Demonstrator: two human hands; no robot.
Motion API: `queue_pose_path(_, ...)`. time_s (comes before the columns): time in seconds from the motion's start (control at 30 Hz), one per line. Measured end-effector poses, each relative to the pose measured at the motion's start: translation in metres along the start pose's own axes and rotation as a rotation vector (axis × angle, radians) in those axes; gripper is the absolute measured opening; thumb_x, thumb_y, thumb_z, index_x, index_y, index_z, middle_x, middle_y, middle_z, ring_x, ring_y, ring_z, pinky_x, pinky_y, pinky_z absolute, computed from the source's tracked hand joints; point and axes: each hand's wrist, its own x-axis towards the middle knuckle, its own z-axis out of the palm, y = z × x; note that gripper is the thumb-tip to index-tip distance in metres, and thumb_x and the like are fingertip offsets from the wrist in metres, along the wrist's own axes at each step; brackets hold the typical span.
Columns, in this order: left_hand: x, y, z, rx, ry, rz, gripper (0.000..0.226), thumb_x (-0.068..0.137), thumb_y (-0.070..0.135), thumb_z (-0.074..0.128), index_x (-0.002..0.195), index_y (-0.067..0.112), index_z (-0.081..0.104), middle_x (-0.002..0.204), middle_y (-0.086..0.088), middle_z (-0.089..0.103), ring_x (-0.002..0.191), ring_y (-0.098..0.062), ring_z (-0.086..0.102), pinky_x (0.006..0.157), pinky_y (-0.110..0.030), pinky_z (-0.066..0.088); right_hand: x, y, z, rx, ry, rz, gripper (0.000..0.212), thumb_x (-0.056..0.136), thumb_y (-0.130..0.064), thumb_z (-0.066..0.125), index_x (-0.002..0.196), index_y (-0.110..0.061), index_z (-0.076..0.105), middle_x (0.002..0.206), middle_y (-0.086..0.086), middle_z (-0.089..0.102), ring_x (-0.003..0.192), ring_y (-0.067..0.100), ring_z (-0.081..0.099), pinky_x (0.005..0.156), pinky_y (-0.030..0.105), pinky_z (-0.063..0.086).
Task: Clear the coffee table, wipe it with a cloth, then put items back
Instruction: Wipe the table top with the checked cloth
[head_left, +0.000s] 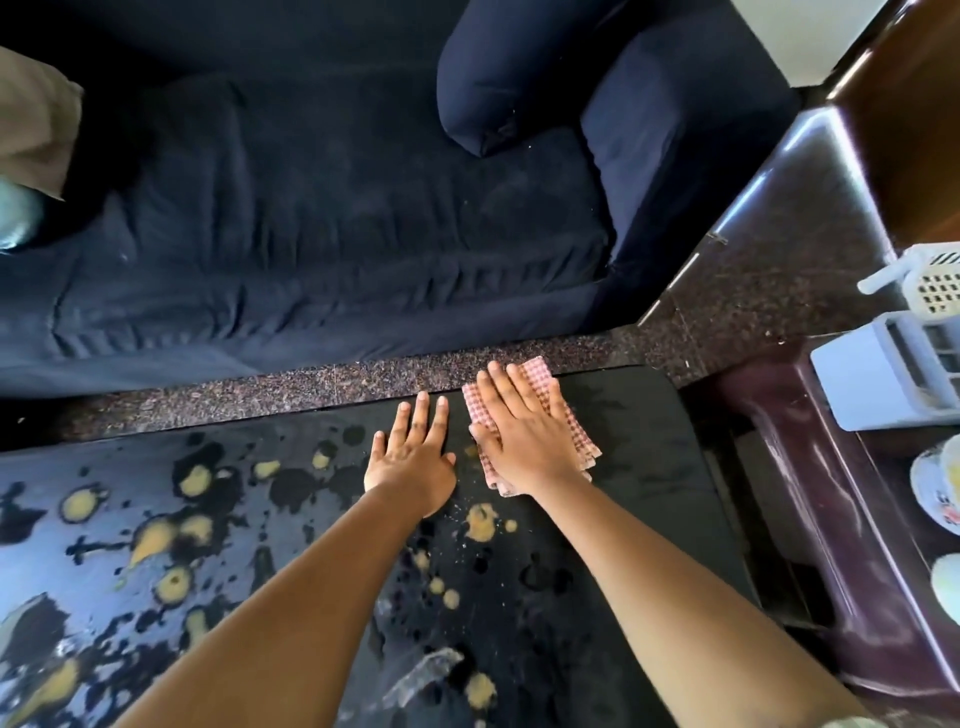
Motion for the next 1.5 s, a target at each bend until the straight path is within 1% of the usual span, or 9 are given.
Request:
queue_pose_path(0.07,-0.001,0.000,-0.003,-0.001,-0.012,-0.001,0.065,0.102,0.032,0.024,0.147,0.028,-0.022,0.153,0.006,-0.032,0.144,-0.016,-0.023,0.118,-0.044,-0.006,-0.005,0.025,-0.002,-0.043,-0.031,-0.047,0.063,0.092,-0.058,0.000,0.146,-0.033,-0.019,0.154,-0.013,-0.024,0.142,0.010,-0.023,0.117,0.051,-0.007)
queue_pose_path(0.27,-0.001,-0.001,-0.004,-0.019,-0.033,0.012,0.064,0.102,0.032,0.023,0.147,0.028,-0.022,0.154,0.005,-0.031,0.144,-0.017,-0.023,0.117,-0.044,-0.006,-0.011,0.022,-0.001,0.064,0.049,0.339,0.062,0.097,-0.053,0.008,0.149,-0.028,-0.014,0.156,-0.008,-0.021,0.144,0.015,-0.019,0.111,0.049,-0.014)
queue_pose_path(0.4,-0.001,-0.001,-0.005,-0.011,-0.042,0.018,0.062,0.102,0.033,0.021,0.148,0.028,-0.020,0.154,0.006,-0.030,0.144,-0.016,-0.023,0.117,-0.044,-0.007,-0.004,-0.027,0.003,0.057,0.005,0.078,0.063,0.094,-0.054,0.005,0.148,-0.028,-0.016,0.154,-0.010,-0.025,0.143,0.013,-0.022,0.113,0.049,-0.015)
queue_pose_path(0.5,0.000,-0.003,-0.009,-0.009,-0.066,0.023,0.063,0.102,0.034,0.022,0.148,0.028,-0.020,0.154,0.007,-0.031,0.144,-0.016,-0.023,0.117,-0.044,-0.007,-0.008,-0.006,0.001,-0.002,-0.006,-0.031,0.062,0.094,-0.056,0.005,0.147,-0.033,-0.015,0.155,-0.013,-0.021,0.144,0.010,-0.019,0.116,0.049,-0.011)
queue_pose_path(0.7,-0.002,-0.003,-0.003,-0.024,-0.051,0.030,0.065,0.102,0.036,0.024,0.147,0.029,-0.023,0.152,0.007,-0.033,0.143,-0.016,-0.025,0.118,-0.044,-0.008,-0.009,0.016,0.001,0.093,0.070,0.352,0.062,0.098,-0.051,0.016,0.151,-0.029,-0.008,0.158,-0.010,-0.015,0.145,0.013,-0.016,0.114,0.051,-0.009)
queue_pose_path(0.93,-0.001,-0.007,-0.012,-0.024,-0.082,0.038,0.066,0.101,0.037,0.026,0.148,0.030,-0.020,0.153,0.008,-0.030,0.143,-0.014,-0.024,0.117,-0.044,-0.009,0.000,-0.004,-0.004,0.016,0.007,-0.028,0.061,0.096,-0.053,0.011,0.149,-0.032,-0.010,0.156,-0.013,-0.017,0.144,0.010,-0.017,0.116,0.051,-0.009)
queue_pose_path(1.13,-0.002,-0.004,-0.007,-0.020,-0.073,0.025,0.064,0.102,0.037,0.022,0.148,0.030,-0.022,0.153,0.008,-0.032,0.143,-0.015,-0.025,0.117,-0.044,-0.009,0.002,0.007,-0.002,0.107,0.050,0.322,0.061,0.098,-0.050,0.017,0.151,-0.028,-0.004,0.159,-0.009,-0.011,0.145,0.014,-0.015,0.113,0.052,-0.009)
queue_pose_path(1.37,-0.001,-0.005,-0.010,-0.012,-0.084,0.026,0.061,0.102,0.037,0.019,0.148,0.030,-0.020,0.153,0.008,-0.031,0.143,-0.014,-0.024,0.117,-0.044,-0.008,-0.005,-0.014,0.000,0.065,0.039,0.030,0.059,0.098,-0.050,0.015,0.150,-0.033,-0.009,0.158,-0.012,-0.014,0.144,0.011,-0.017,0.116,0.050,-0.010)
queue_pose_path(1.5,-0.001,-0.006,-0.012,-0.021,-0.093,0.030,0.060,0.102,0.038,0.018,0.148,0.031,-0.021,0.153,0.007,-0.031,0.143,-0.014,-0.024,0.117,-0.044,-0.009,-0.026,0.026,0.007,0.078,0.090,0.286,0.059,0.096,-0.053,0.009,0.150,-0.034,-0.006,0.158,-0.013,-0.011,0.145,0.012,-0.013,0.116,0.052,-0.006)
